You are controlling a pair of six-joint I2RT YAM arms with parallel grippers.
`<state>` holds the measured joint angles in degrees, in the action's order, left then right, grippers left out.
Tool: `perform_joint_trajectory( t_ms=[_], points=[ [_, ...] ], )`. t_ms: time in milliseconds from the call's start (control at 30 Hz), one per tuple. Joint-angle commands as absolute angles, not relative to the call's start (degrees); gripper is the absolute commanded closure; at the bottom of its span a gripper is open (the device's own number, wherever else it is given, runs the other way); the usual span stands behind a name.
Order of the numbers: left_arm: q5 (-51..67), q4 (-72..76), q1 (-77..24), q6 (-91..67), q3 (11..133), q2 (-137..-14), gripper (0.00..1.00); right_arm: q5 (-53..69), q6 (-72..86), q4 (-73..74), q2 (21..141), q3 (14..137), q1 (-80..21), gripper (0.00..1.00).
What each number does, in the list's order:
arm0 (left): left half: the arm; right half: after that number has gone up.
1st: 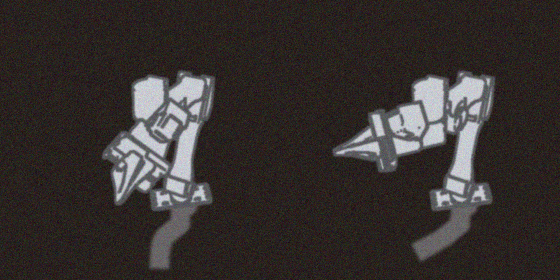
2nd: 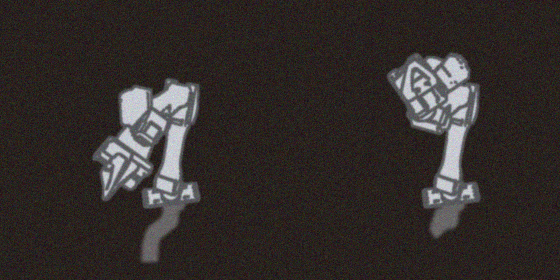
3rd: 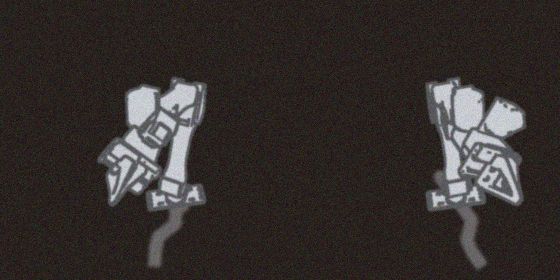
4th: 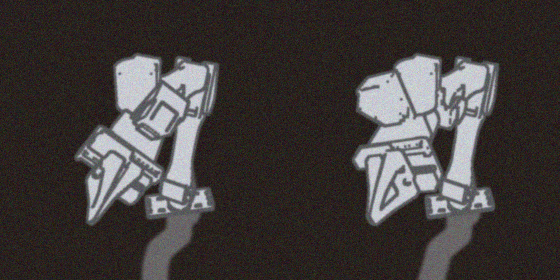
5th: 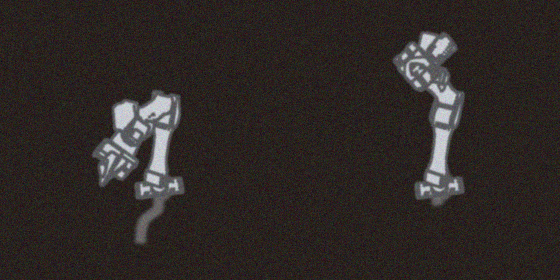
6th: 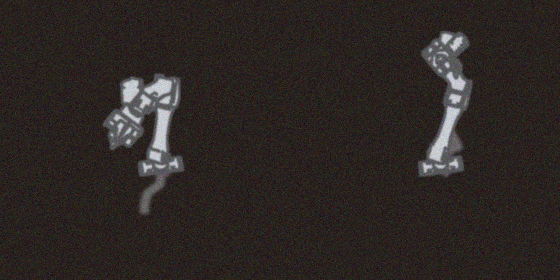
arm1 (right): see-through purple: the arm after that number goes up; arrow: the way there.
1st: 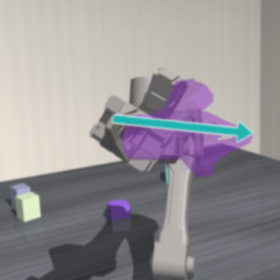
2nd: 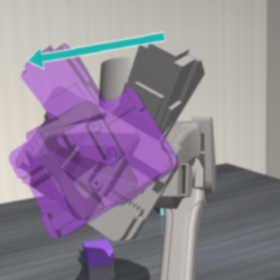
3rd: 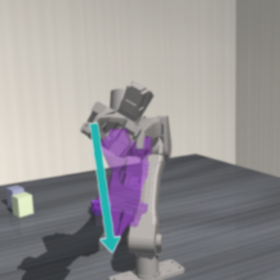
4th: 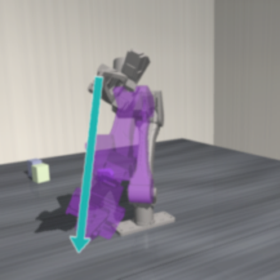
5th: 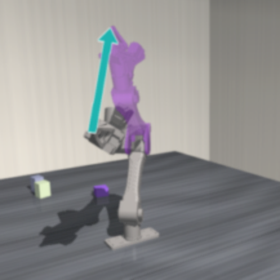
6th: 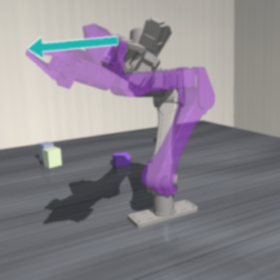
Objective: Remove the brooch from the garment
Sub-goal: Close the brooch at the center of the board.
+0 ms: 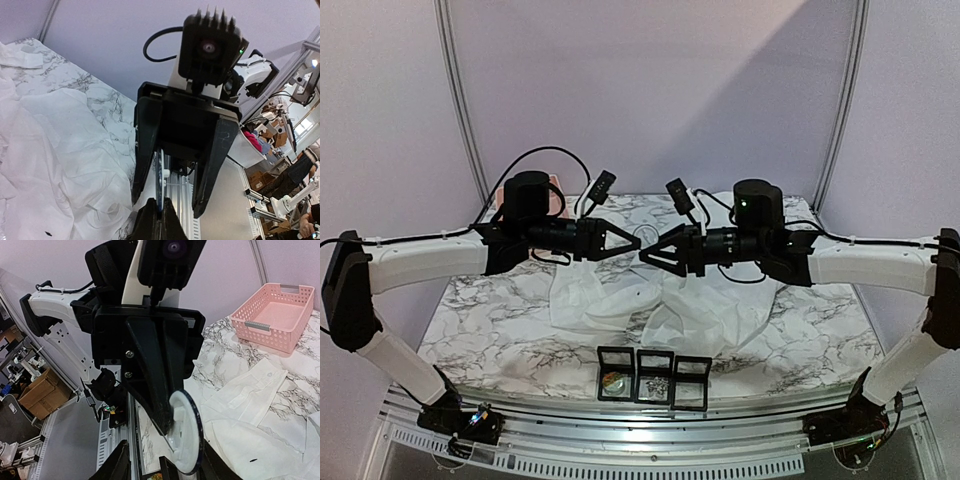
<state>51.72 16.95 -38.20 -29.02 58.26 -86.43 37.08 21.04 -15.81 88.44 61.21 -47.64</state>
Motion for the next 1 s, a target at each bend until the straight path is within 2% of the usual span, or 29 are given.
perform_joint_trajectory(
  t_ms=[0,200,733,967],
  points=[
    [51.3,17.6,-37.4,-28.8,57.5,-87.0,1.0,35.8,22.5,-19.9,86.2,59.7,-48.0,0.56],
    [51.6,17.6,-37.4,-28.7,57.5,-86.9,1.0,35.2,22.7,-21.0,86.4,59.6,-48.0,0.58],
    [51.4,18.4,-37.5,-28.9,57.0,-86.8,1.0,36.1,23.3,-23.6,88.1,60.2,-48.0,0.8],
    [51.3,18.4,-37.9,-28.7,56.8,-86.5,1.0,35.9,23.9,-24.3,88.6,60.6,-48.0,0.83]
  ],
)
